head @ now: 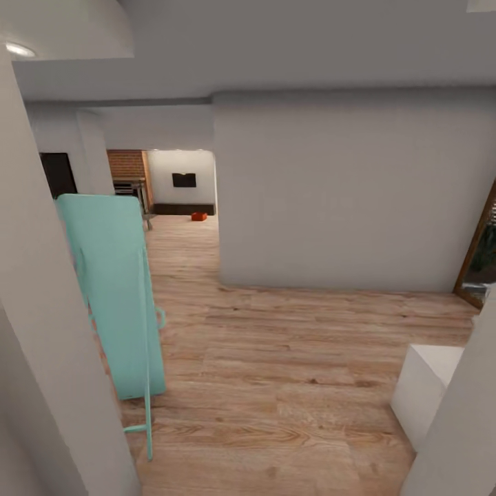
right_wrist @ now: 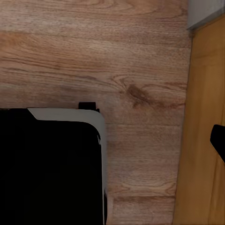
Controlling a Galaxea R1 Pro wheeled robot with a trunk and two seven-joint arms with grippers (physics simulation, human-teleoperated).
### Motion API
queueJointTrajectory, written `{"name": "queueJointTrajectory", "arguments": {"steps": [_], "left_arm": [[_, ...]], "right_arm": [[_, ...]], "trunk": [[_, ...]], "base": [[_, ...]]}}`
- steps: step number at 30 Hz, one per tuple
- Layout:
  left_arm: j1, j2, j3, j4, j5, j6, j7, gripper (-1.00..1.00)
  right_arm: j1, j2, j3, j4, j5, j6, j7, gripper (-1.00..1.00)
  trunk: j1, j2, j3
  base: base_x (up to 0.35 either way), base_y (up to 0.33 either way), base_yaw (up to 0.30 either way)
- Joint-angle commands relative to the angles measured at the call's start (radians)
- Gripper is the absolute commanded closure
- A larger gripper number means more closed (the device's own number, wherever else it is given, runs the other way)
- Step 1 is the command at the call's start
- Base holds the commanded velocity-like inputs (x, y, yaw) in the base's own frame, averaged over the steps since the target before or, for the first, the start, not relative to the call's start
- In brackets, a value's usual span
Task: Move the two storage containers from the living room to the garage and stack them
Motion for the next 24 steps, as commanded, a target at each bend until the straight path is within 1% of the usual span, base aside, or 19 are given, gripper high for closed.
{"name": "queueJointTrajectory", "arguments": {"steps": [1, 20, 24], "left_arm": [[0.000, 0.000, -0.006, 0.000, 0.006, -0.002, 0.002, -1.00], [0.000, -0.003, -0.006, 0.000, 0.006, -0.003, 0.002, -1.00], [0.000, -0.004, -0.006, 0.001, 0.006, -0.003, 0.002, -1.00]], "right_arm": [[-0.001, 0.000, 0.008, 0.003, -0.009, -0.006, -0.001, -1.00], [-0.001, 0.002, 0.008, 0.003, -0.009, -0.008, -0.001, -1.00], [-0.001, 0.002, 0.007, 0.003, -0.010, -0.007, -0.001, -1.00]], "trunk": [[0.001, 0.000, 0.000], [0.001, 0.000, 0.000], [0.001, 0.000, 0.000]], "base": [[0.324, 0.000, 0.000], [0.324, 0.000, 0.000], [0.324, 0.000, -0.147]]}}
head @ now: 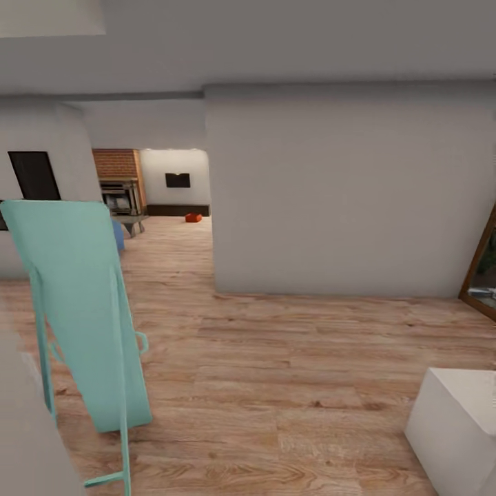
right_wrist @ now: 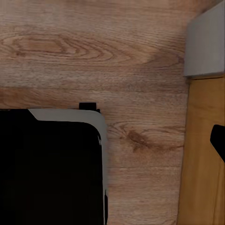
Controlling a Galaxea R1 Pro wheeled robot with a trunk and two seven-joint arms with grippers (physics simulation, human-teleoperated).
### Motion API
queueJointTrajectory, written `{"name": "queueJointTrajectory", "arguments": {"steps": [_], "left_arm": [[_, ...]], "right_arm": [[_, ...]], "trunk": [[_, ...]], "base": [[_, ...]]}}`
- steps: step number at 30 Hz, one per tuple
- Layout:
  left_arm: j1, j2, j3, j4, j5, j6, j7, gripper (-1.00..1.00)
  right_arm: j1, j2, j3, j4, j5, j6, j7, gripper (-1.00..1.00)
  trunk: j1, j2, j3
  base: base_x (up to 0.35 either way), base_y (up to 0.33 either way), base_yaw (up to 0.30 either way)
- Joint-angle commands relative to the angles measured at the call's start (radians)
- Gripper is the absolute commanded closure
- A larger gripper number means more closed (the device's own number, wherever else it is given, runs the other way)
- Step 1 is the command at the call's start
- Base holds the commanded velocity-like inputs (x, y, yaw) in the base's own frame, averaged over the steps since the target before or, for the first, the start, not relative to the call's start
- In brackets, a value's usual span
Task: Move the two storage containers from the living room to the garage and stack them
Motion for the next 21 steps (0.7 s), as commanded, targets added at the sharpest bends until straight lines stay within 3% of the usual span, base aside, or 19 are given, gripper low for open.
{"name": "queueJointTrajectory", "arguments": {"steps": [1, 7, 15, 21], "left_arm": [[0.000, 0.000, -0.006, 0.000, 0.006, -0.003, 0.003, -1.00], [0.000, -0.001, -0.006, 0.000, 0.006, -0.003, 0.003, -1.00], [0.000, -0.001, -0.006, 0.000, 0.006, -0.002, 0.003, -1.00], [0.000, -0.002, -0.006, 0.000, 0.006, -0.003, 0.003, -1.00]], "right_arm": [[-0.001, 0.000, 0.008, 0.003, -0.009, -0.005, 0.000, -1.00], [-0.001, 0.000, 0.008, 0.003, -0.009, -0.005, 0.000, -1.00], [-0.001, 0.009, 0.011, 0.003, -0.003, -0.005, 0.001, -1.00], [-0.001, 0.014, 0.041, 0.003, 0.072, -0.004, 0.000, -1.00]], "trunk": [[0.001, 0.000, 0.000], [0.001, 0.000, 0.000], [0.001, 0.000, 0.000], [0.001, 0.000, 0.000]], "base": [[0.324, 0.000, -0.210], [0.324, 0.000, -0.215], [0.324, 0.000, -0.037], [0.324, 0.000, -0.002]]}}
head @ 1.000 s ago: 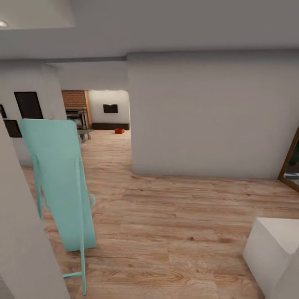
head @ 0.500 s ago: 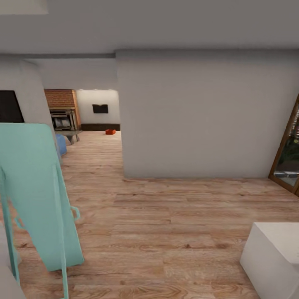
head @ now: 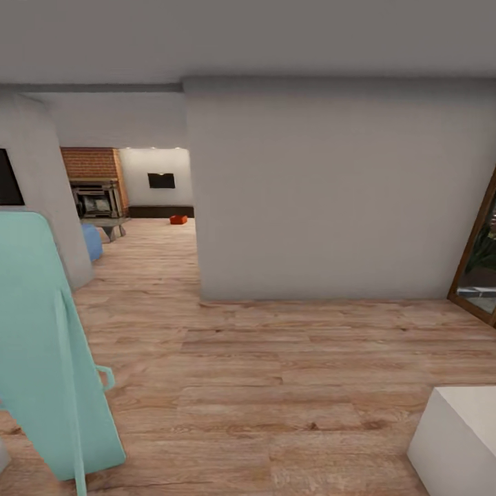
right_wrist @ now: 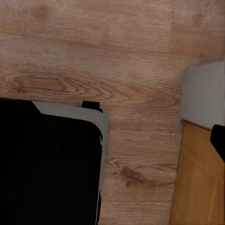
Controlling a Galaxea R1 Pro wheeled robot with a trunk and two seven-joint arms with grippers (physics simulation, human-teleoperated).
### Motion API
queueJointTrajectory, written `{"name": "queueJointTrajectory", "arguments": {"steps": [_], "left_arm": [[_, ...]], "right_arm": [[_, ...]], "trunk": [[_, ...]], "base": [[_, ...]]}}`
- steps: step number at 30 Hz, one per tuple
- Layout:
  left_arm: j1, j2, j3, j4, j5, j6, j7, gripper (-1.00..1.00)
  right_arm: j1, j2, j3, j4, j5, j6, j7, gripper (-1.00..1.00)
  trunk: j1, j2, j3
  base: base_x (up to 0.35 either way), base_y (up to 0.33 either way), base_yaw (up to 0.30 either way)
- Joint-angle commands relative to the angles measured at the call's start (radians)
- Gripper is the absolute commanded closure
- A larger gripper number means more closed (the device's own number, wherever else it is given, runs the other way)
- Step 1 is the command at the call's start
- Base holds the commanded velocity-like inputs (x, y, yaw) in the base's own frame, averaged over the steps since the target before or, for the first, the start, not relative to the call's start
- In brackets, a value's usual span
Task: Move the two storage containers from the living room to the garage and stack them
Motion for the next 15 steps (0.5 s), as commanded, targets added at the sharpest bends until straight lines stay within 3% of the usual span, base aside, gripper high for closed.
{"name": "queueJointTrajectory", "arguments": {"steps": [1, 15], "left_arm": [[0.000, 0.000, -0.006, 0.000, 0.006, -0.003, 0.003, -1.00], [0.000, 0.002, -0.006, 0.000, 0.006, -0.002, 0.003, -1.00]], "right_arm": [[-0.001, 0.001, 0.010, 0.003, -0.004, -0.007, 0.000, -1.00], [-0.001, 0.003, 0.013, 0.003, 0.007, -0.007, 0.001, -1.00]], "trunk": [[0.001, 0.000, 0.000], [0.001, 0.000, 0.000]], "base": [[0.324, 0.000, 0.000], [0.324, 0.000, 0.000]]}}
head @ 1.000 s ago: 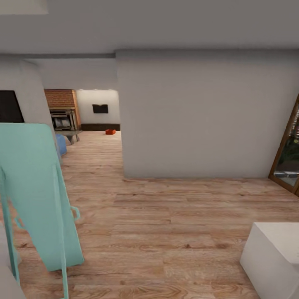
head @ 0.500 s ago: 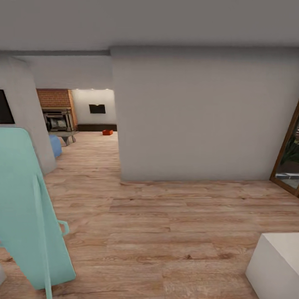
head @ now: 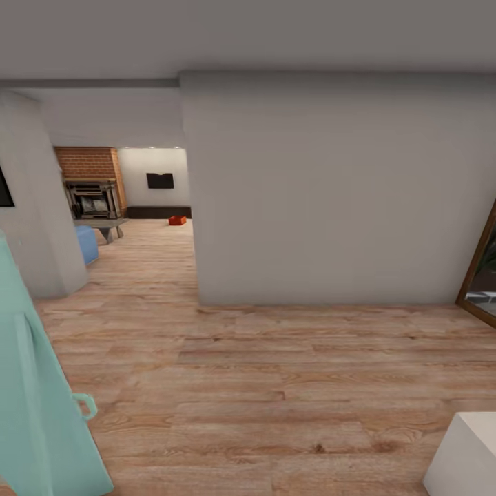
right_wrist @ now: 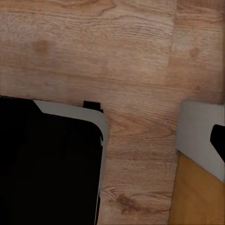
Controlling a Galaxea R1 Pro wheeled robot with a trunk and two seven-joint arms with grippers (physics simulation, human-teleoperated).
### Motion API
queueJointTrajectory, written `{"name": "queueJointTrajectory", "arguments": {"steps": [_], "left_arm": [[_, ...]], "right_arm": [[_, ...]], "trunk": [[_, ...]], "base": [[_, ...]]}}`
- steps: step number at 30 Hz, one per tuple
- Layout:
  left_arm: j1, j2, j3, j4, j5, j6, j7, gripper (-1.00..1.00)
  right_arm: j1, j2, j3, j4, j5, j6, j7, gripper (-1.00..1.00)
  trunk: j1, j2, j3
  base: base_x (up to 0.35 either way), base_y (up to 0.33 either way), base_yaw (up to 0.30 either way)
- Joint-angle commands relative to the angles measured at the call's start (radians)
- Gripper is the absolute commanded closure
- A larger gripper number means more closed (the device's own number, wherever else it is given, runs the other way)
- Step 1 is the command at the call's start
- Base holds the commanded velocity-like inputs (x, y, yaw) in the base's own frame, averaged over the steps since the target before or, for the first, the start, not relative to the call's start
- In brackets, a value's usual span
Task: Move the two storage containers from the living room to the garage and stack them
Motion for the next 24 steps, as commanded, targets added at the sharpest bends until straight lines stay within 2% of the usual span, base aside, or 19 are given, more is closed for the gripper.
{"name": "queueJointTrajectory", "arguments": {"steps": [1, 24], "left_arm": [[0.000, 0.000, -0.006, 0.000, 0.006, -0.003, 0.003, -1.00], [0.000, 0.000, -0.006, 0.000, 0.006, -0.002, 0.003, -1.00]], "right_arm": [[-0.001, 0.000, 0.008, 0.003, -0.010, -0.007, -0.001, -1.00], [-0.001, 0.003, 0.006, 0.003, -0.022, -0.005, 0.011, -1.00]], "trunk": [[0.001, 0.000, 0.000], [0.001, 0.000, 0.000]], "base": [[0.324, 0.000, 0.000], [0.324, 0.000, 0.000]]}}
